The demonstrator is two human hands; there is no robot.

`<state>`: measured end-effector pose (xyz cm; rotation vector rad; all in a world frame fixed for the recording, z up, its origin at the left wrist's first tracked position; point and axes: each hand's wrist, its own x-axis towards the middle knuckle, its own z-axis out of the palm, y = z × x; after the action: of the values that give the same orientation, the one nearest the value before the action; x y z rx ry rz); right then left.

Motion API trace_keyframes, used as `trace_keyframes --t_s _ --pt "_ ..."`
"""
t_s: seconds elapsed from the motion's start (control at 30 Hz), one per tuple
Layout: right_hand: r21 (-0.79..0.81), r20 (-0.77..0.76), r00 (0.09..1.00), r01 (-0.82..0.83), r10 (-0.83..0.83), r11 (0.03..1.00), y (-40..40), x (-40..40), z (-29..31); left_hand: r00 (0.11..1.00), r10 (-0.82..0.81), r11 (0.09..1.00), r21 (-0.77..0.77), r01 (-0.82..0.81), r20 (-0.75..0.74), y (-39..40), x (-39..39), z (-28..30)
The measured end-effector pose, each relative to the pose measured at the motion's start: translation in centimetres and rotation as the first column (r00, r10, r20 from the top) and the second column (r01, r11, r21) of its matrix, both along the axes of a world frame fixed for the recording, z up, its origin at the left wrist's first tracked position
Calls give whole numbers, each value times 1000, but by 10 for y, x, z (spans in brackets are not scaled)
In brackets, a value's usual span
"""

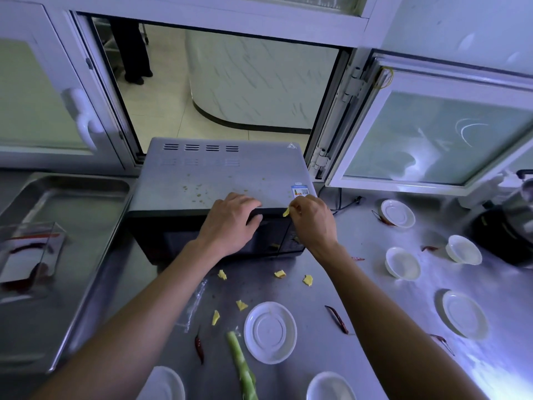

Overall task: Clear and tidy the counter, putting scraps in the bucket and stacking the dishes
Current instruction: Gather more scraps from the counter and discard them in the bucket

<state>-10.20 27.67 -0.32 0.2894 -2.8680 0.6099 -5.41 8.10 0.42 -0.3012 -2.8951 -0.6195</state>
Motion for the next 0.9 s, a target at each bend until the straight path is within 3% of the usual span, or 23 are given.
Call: trace_keyframes --t_s 0.37,0.53,0.63,0.9 --pt "-51 65 997 41 -38 998 1 25 -18 999 -47 998 42 47 -9 -8 19 -24" --pt "-36 96 993 76 -72 996 9 45 -35 967 -129 991 7 134 -219 5 28 -34" --pt "-29 115 988 104 -100 994 14 54 -46 950 -159 984 36 175 -269 17 36 -44" --pt "4 139 981 140 -139 990 32 77 -66 969 -225 967 97 235 -102 37 57 -86"
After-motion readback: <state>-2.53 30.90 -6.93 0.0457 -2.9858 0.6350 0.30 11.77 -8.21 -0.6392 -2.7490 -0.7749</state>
